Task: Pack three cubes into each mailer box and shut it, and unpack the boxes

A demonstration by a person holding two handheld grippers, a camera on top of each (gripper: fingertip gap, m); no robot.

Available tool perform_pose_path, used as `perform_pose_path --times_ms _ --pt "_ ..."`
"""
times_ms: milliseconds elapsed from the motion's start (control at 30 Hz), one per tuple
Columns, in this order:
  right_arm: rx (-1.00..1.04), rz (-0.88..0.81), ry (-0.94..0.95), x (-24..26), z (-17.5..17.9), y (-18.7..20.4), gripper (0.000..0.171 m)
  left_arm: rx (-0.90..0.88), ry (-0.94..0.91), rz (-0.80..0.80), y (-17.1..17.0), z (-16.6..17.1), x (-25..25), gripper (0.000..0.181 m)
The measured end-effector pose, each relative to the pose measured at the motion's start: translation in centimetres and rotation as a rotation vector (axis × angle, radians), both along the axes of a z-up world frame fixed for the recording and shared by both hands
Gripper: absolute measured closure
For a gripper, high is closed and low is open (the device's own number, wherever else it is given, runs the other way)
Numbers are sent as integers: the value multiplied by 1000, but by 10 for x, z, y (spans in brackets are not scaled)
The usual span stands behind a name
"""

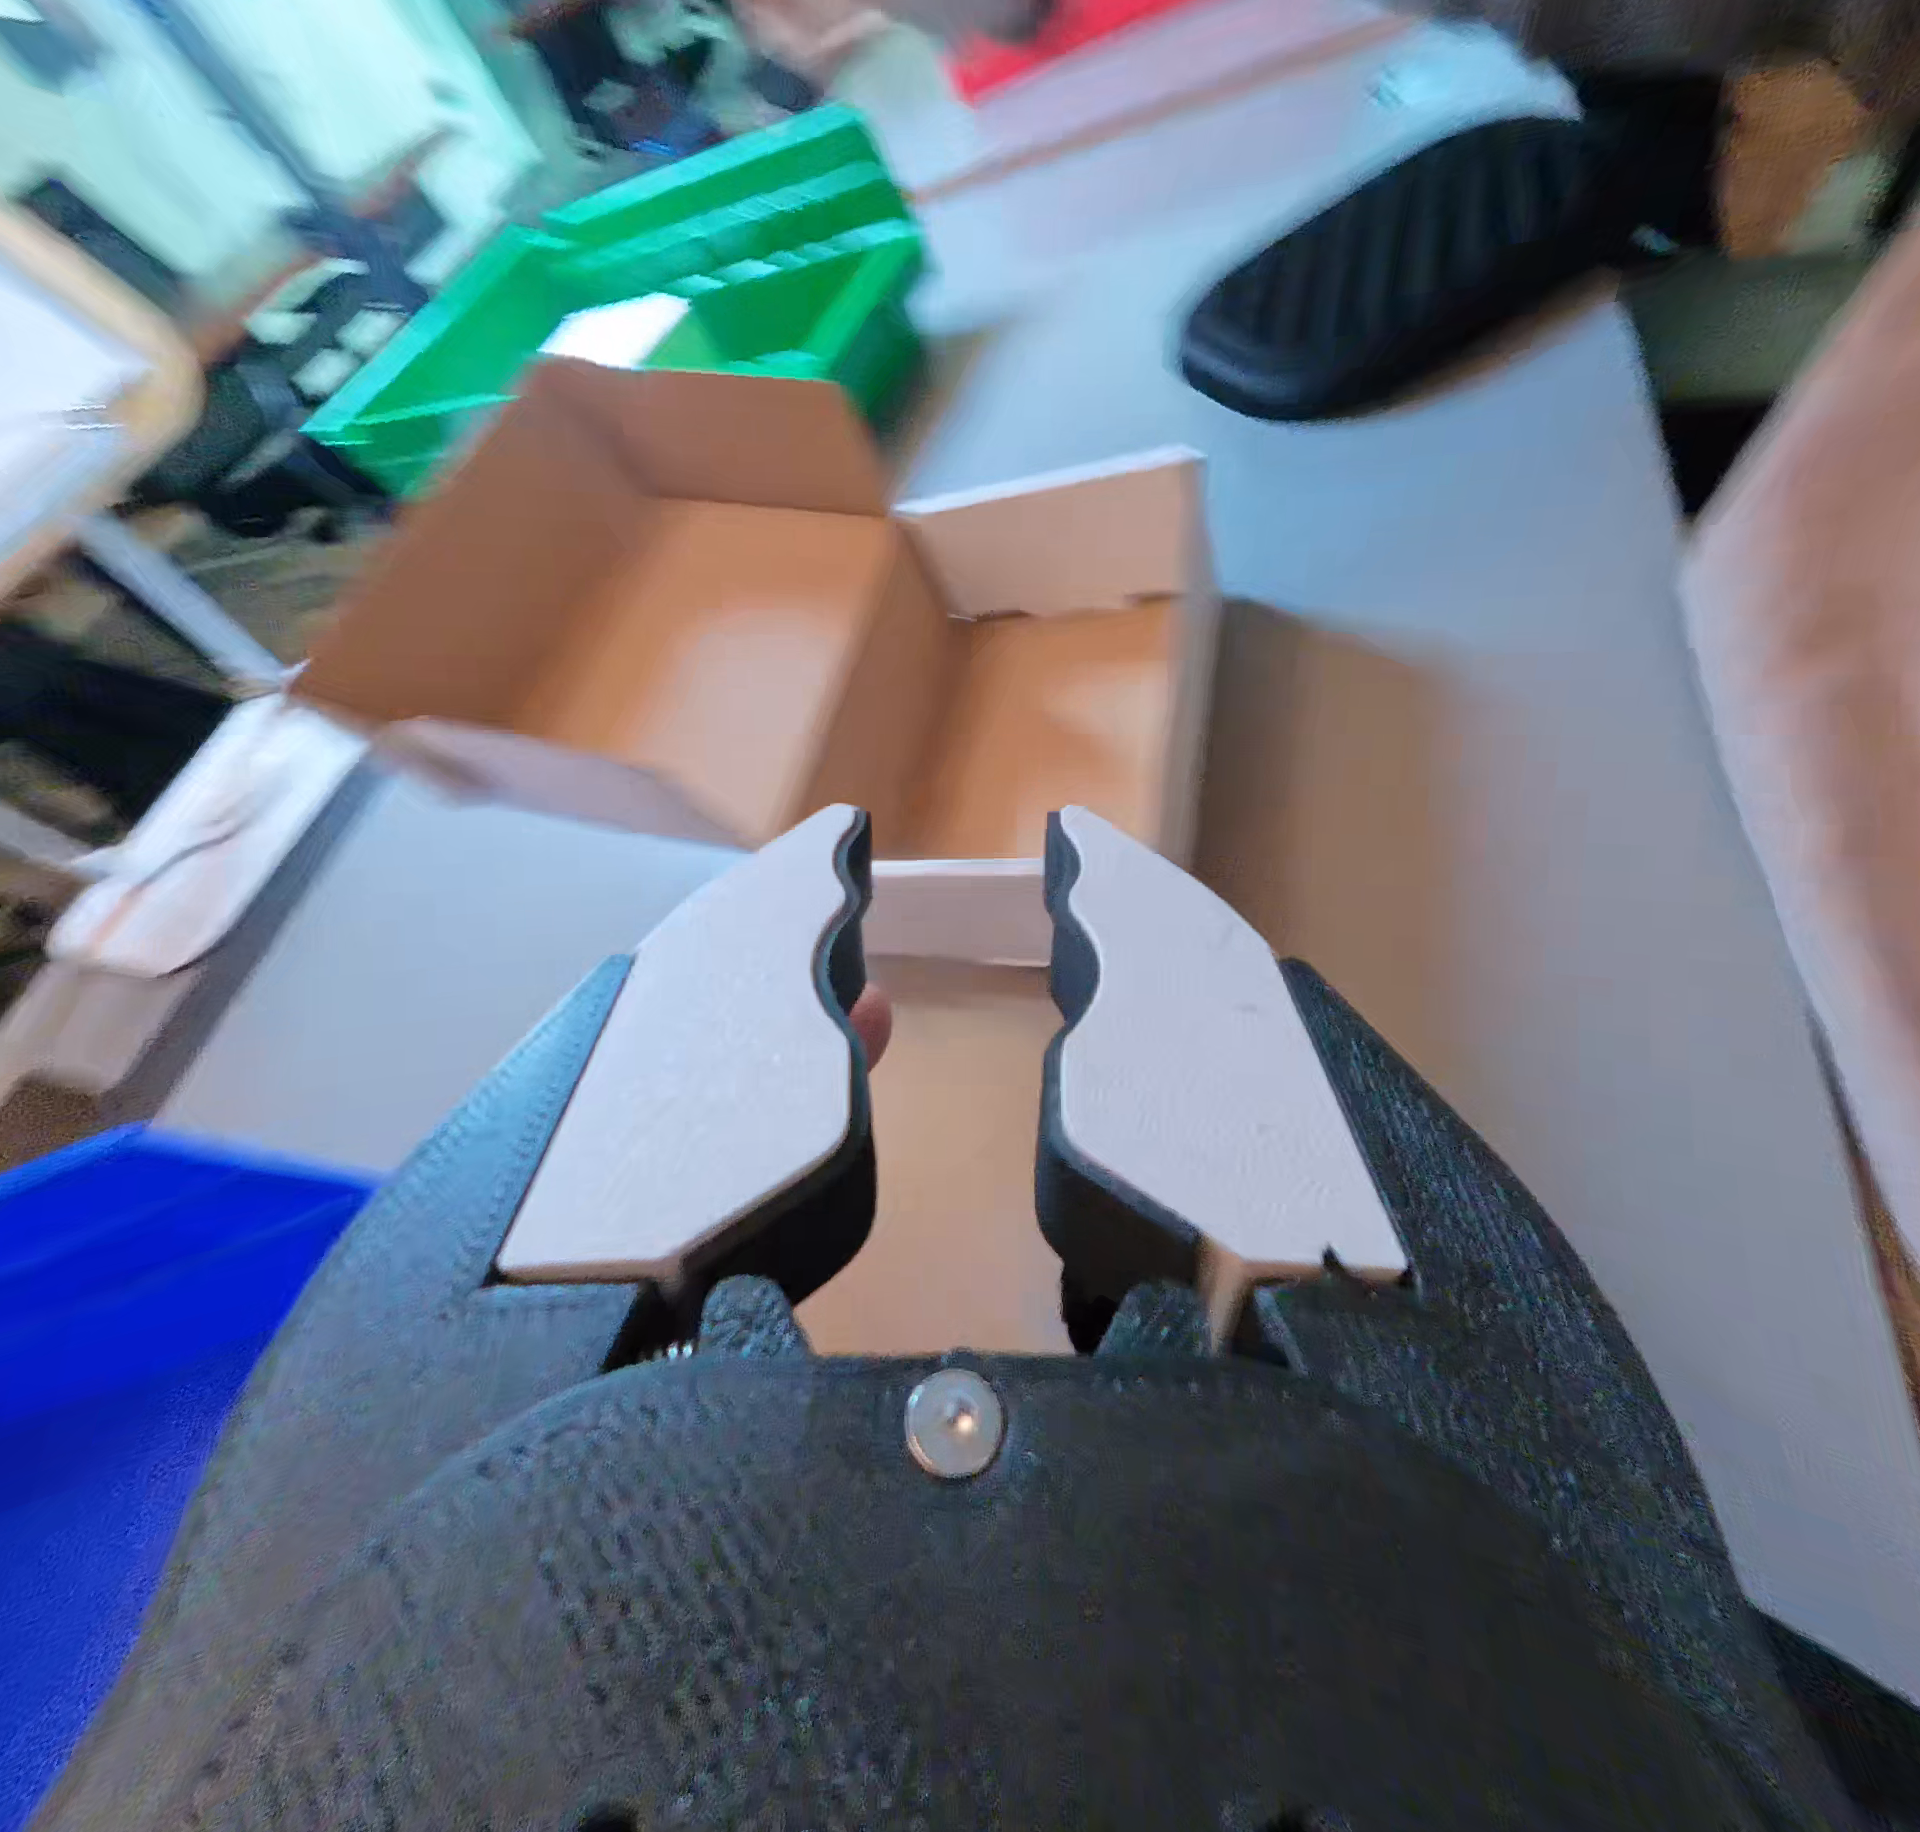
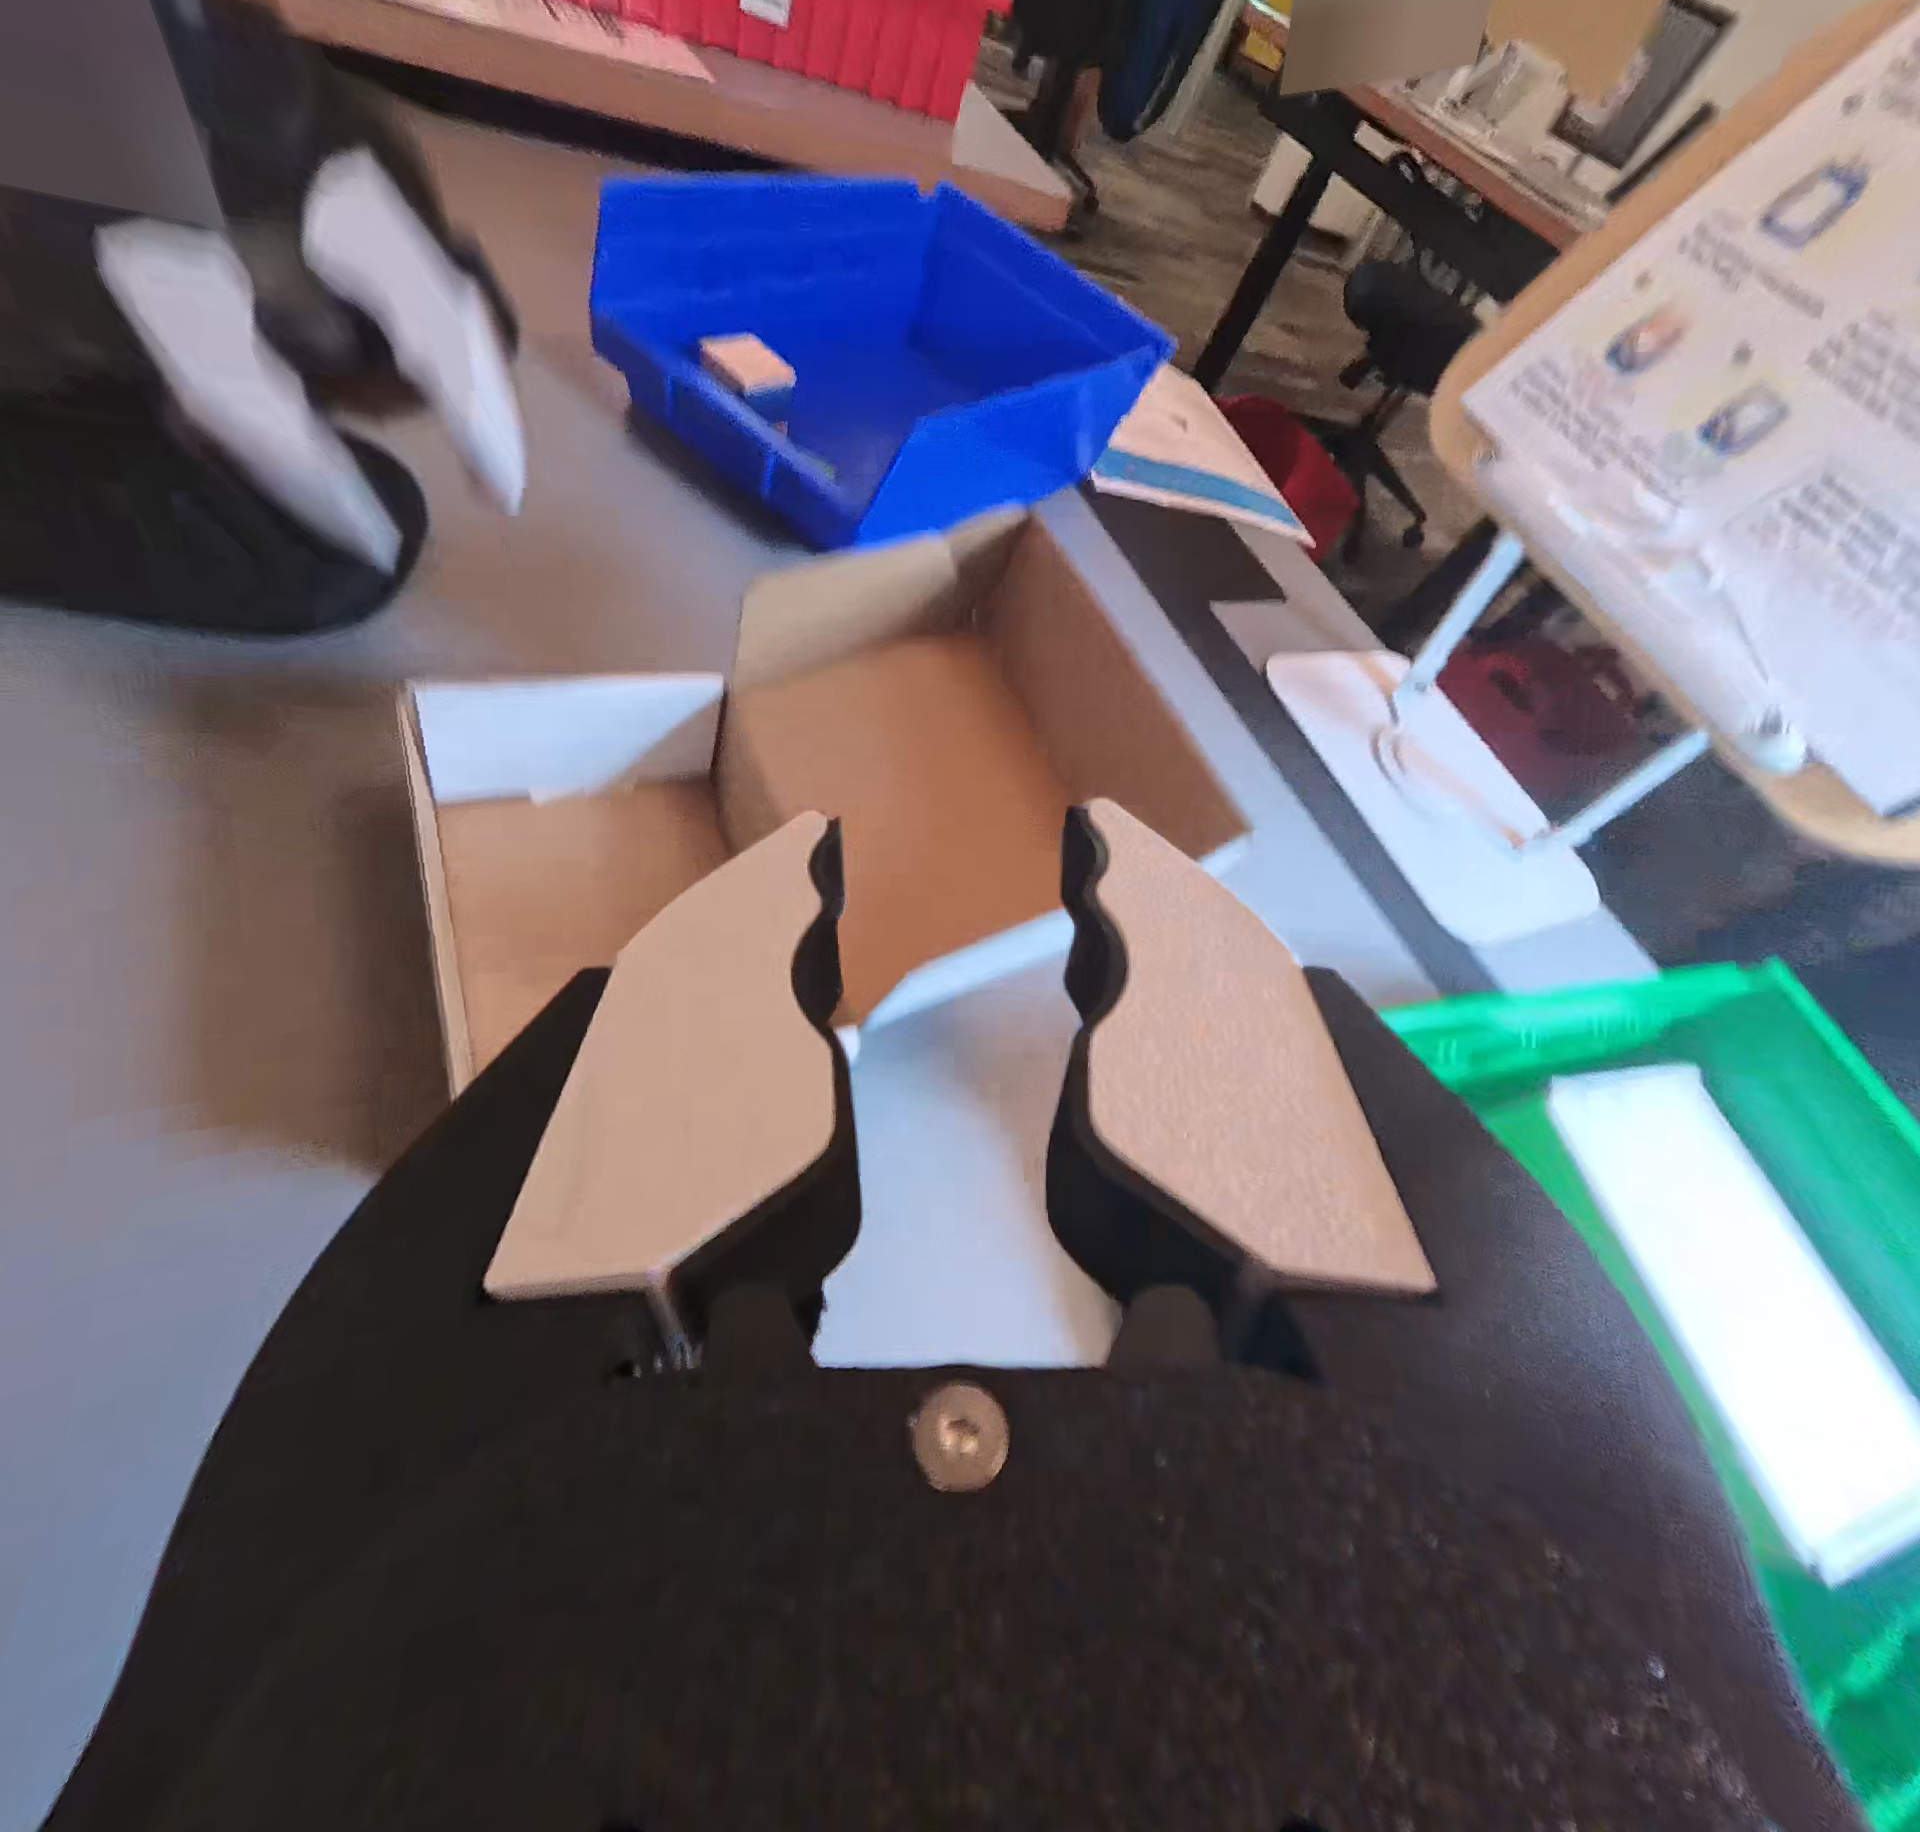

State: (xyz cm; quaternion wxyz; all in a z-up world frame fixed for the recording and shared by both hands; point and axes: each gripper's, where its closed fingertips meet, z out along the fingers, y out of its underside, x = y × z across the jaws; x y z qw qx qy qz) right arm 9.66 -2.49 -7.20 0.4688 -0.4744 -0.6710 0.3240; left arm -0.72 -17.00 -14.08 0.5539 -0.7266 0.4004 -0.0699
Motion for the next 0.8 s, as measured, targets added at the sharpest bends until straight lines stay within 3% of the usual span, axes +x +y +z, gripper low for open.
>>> perform_pose_path --times_ms 67,167,267,367,467,567,800 --pt "-8 -57 -2 22 -31 8 132 63 -46 167 13 36 -52 147" --pt "-141 -97 47 37 -64 16 135 54 101 417 33 66 -151 142" --pt "-191 -134 101 36 -81 26 138 -213 287 567 46 49 -238 133" --pt "-119 -129 82 36 -81 25 138 -614 429 557 33 0 -287 125" --pt "-129 -121 90 39 -83 22 138 -896 485 478 16 -36 -296 116" --pt "-149 -124 71 43 -91 24 138 -1049 555 456 10 -58 -300 115" --pt "-191 -125 115 45 -84 27 142 -1050 590 456 28 -79 -309 138"
